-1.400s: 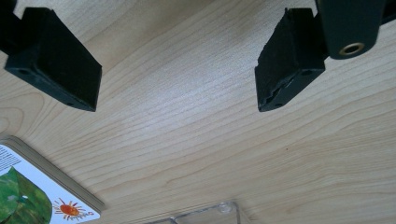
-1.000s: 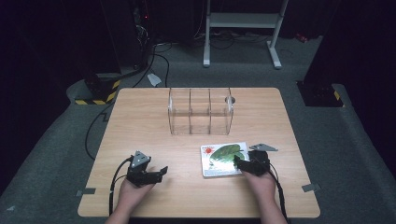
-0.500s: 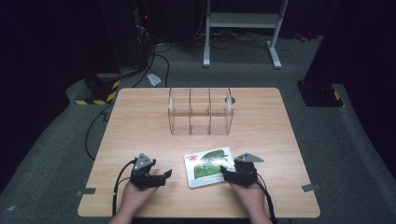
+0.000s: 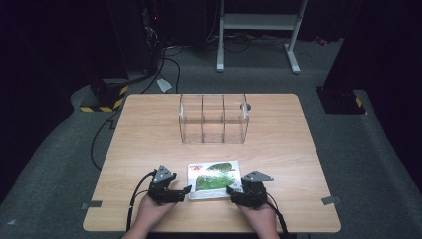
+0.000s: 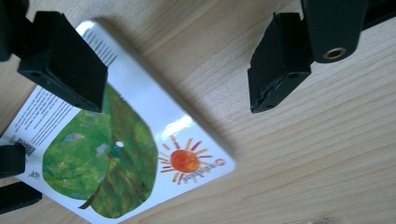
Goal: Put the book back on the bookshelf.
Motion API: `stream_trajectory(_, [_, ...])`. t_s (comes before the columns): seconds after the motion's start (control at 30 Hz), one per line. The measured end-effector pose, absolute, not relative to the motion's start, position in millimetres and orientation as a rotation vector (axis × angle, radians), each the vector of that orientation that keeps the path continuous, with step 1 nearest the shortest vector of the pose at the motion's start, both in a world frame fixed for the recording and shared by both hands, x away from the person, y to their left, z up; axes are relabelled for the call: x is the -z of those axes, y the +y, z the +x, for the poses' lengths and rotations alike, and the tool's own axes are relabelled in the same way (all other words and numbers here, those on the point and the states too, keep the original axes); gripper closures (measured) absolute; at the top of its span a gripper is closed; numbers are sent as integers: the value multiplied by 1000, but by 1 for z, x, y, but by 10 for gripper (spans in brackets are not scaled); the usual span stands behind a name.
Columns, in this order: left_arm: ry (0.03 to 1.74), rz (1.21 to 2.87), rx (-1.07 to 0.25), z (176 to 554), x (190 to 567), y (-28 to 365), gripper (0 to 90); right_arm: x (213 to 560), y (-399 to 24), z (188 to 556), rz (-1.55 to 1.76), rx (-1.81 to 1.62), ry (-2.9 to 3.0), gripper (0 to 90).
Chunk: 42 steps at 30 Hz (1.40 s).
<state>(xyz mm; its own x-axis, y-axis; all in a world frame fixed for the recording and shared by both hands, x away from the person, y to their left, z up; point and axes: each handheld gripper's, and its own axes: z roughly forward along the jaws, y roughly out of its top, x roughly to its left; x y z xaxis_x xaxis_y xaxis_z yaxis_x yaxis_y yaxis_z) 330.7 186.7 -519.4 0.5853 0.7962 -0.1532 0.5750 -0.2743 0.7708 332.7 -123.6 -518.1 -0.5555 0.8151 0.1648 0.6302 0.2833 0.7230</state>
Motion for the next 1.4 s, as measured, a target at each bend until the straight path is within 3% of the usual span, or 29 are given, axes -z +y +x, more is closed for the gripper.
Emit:
stream_trajectory(0.27, [1115,1993,-319,330,523,187,220,519,-104,321,1266,-1161,2375,324])
stream_trajectory(0.97, [1081,1947,-297,327,516,179,211,520,-103,320,1274,-1168,2368,318])
stream_trajectory(1.0, [1071,1926,-264,327,516,179,257,520,-103,320,1272,-1169,2368,318])
stream_trajectory(1.07, [1068,1933,-281,327,515,178,247,520,-103,320,1274,-1169,2371,318])
stream_trajectory(1.17, [1150,1949,-346,330,517,180,224,519,-104,321,1267,-1157,2378,320])
stream_trajectory(1.4, [1197,1933,-262,336,523,181,232,519,-106,319,1289,-1159,2357,316])
